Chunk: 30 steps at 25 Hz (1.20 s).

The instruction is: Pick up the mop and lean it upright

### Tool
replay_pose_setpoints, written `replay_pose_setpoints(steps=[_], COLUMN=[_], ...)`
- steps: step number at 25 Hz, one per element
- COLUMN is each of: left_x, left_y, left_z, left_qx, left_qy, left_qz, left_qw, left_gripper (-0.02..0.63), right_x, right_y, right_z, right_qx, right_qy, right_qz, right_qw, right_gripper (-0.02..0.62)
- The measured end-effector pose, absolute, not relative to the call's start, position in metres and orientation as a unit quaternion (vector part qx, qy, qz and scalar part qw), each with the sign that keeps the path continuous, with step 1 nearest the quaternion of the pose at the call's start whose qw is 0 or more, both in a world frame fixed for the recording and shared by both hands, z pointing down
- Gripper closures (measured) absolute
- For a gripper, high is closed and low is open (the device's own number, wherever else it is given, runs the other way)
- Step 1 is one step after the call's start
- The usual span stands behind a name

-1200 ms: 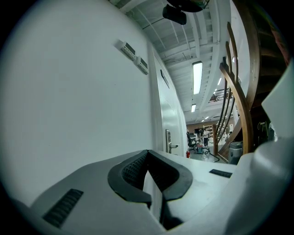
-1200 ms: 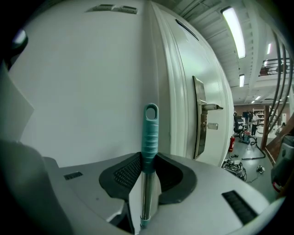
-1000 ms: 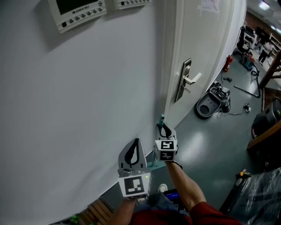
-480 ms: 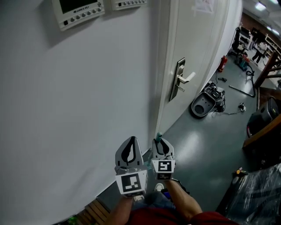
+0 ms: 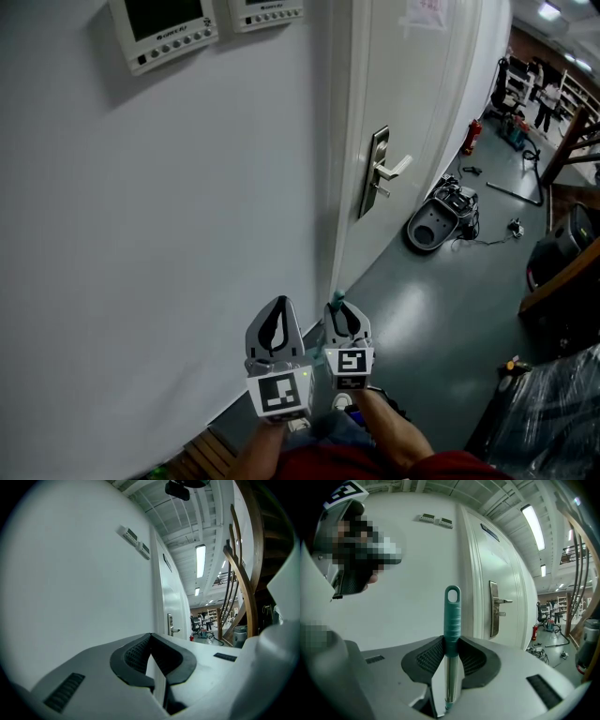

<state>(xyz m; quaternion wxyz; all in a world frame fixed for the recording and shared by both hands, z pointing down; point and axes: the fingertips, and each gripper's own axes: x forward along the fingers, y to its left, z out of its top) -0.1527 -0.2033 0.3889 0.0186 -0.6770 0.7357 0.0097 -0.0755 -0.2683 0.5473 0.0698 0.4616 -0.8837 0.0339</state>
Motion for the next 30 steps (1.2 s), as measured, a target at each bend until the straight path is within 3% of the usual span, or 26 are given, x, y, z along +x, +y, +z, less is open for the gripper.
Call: replay_pose_setpoints(steps=[13,30], left_x=[-0.151,-0.128], left_y=[-0.197,-0.206], left_z=[0.385,0.373], left_qx=[-0.678,-0.706], left_qy=[0.735,0.707], left_qz=[0.014,0.030], left_qw=[0.019,0.031], left_gripper=[0.591,0.591], right_x=[-0.063,-0.027], right_y=[-0.245,-0.239], right_z=[0.520,0.399], right_qx=[0.456,0.483], right_qy=[-0.888,-0.875], right_qz=[0.018,-0.019], right_qw=[0.060,-0.031], right_gripper=[0.489,0.491])
